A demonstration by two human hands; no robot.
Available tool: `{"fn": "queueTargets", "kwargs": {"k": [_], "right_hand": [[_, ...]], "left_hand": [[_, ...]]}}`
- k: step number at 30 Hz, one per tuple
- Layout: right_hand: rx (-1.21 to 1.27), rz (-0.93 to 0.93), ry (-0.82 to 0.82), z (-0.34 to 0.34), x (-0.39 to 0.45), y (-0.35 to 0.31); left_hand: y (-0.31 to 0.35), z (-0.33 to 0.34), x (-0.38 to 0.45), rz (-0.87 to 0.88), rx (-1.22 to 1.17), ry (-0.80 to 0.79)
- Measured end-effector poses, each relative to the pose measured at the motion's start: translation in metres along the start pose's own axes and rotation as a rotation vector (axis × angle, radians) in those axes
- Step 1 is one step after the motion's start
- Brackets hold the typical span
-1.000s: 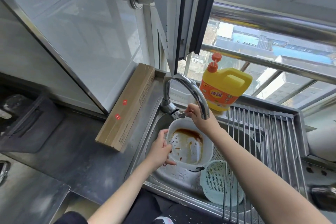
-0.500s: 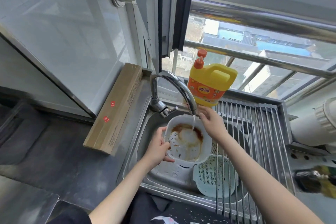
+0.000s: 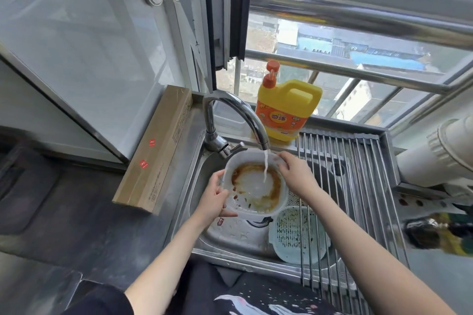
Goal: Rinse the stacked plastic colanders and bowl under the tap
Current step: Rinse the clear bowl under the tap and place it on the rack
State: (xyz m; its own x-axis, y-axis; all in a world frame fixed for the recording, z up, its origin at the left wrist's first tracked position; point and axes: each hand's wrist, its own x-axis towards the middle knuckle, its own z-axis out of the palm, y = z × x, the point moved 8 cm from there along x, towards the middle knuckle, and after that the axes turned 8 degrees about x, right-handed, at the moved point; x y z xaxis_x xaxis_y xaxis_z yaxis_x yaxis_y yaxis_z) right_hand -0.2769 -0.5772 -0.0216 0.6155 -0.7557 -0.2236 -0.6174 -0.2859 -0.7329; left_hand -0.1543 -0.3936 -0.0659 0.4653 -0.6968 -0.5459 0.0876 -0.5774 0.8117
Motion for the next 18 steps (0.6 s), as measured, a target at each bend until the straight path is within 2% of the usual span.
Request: {"fn": "queueTargets", "kwargs": {"k": [10,18], "right_hand": [[0.016,-0.056,0.065,-0.015,-0.009,-0.018],[0.188,0.078,0.057,-0.009,-0.012,0.003]], "left_hand": [[-0.005,0.013,0.016,-0.073,0.003,-0.047],[-0.008,0.005,0.016,-0.086,-0.016,-0.019]]}}
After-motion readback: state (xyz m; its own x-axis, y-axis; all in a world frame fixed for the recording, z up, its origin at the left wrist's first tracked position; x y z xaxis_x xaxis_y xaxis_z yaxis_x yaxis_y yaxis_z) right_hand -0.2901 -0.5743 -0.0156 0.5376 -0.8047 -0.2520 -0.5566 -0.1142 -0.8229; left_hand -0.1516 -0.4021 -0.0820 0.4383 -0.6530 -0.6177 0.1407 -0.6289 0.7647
